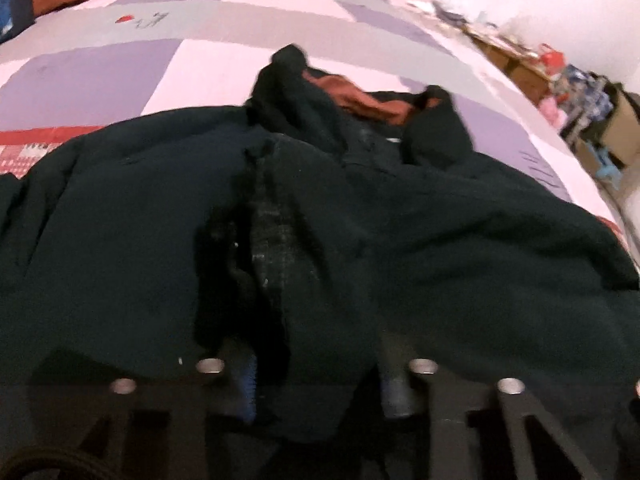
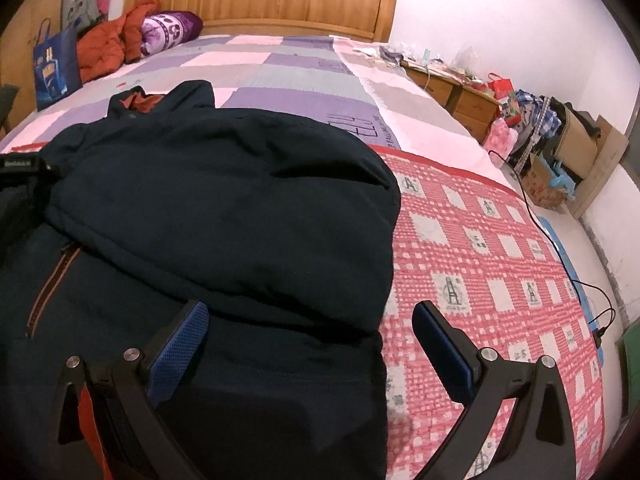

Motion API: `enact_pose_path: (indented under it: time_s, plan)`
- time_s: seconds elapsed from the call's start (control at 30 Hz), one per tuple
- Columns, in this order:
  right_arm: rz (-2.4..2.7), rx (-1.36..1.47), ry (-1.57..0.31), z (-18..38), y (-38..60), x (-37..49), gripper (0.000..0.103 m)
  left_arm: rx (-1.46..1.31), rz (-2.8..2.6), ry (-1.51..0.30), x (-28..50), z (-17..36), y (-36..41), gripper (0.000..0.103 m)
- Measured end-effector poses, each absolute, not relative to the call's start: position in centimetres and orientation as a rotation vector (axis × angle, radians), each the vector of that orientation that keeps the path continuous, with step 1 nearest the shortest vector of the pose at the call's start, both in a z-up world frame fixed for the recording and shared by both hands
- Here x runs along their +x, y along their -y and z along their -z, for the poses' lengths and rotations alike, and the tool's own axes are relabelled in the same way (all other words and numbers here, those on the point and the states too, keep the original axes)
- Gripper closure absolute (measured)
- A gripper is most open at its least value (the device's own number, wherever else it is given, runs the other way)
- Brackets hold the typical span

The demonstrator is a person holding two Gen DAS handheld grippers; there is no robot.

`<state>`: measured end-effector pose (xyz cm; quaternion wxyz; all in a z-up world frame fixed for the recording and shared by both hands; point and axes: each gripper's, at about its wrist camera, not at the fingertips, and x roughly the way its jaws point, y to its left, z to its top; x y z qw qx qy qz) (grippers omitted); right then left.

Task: Fold large clothes
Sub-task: 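Press the folded jacket near the collar with the left tool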

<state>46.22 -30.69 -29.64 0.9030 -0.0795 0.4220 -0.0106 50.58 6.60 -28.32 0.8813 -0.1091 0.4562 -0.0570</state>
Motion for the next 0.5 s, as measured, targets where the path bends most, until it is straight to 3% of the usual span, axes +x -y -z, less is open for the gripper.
enact_pose_path:
  time_s: [0.1, 0.27, 0.5]
  plan:
    - [0.046, -0.156, -0.877, 29.6, 31.3, 46.3, 0.0, -0.186, 0.142, -0.96, 48.6, 27.6, -6.4, 0.079]
    - [0.074, -0.13, -0.869, 28.9, 32.6, 46.1, 0.0, -0.19, 0.123, -0.978, 46.3, 27.9, -7.8, 0.076]
    - [0.064, -0.111, -0.831, 27.8, 32.2, 47.3, 0.0, -0.083, 0.077, -0.89, 46.5, 25.4, -6.0, 0.054]
